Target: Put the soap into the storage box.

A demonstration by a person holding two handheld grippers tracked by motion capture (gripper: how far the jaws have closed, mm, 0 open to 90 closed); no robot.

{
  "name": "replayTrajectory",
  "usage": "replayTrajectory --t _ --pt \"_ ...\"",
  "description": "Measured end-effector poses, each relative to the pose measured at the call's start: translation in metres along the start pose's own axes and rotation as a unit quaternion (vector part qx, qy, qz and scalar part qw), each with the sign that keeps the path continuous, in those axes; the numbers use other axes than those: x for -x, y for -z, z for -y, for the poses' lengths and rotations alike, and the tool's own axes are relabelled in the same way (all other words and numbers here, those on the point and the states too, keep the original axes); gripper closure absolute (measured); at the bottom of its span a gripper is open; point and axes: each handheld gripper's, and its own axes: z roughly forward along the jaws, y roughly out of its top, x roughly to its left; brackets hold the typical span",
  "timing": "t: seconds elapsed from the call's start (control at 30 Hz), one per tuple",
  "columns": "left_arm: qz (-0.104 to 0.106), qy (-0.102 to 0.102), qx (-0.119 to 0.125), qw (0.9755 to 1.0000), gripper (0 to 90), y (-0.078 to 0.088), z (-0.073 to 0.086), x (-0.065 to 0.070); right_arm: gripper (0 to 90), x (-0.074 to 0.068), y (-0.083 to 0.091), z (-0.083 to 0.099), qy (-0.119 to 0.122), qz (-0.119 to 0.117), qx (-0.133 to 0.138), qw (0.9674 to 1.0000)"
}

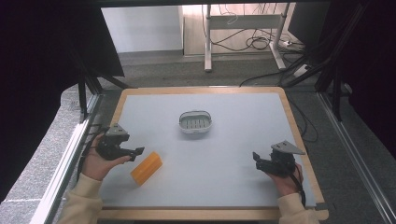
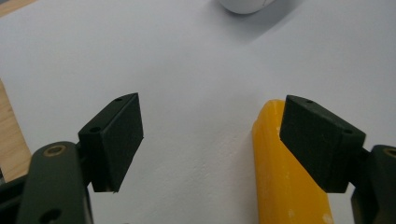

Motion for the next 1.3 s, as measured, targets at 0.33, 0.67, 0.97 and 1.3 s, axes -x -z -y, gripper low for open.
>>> replayTrajectory --t 0.33,0.67,0.97,1.3 --pt "-0.003 0.001 -0.012 0.9999 22.6 0.001 -0.002 0.0 17.8 0.0 -0.002 0.003 0.01 0.004 -0.004 0.9999" --pt "0.002 -0.004 -0.022 0.9998 21.4 0.011 -0.005 0.006 17.7 -0.002 -0.001 0.005 0.022 0.01 -0.002 0.9997" --pt "0.006 -0.011 -0.042 0.999 21.2 0.01 -0.008 0.015 17.7 -0.002 -0.002 0.006 0.022 0.011 -0.005 0.9997" --pt "0.021 -0.037 -0.073 0.9964 20.4 -0.007 -0.011 0.033 17.7 -0.003 -0.003 0.006 0.027 0.012 -0.01 0.9995"
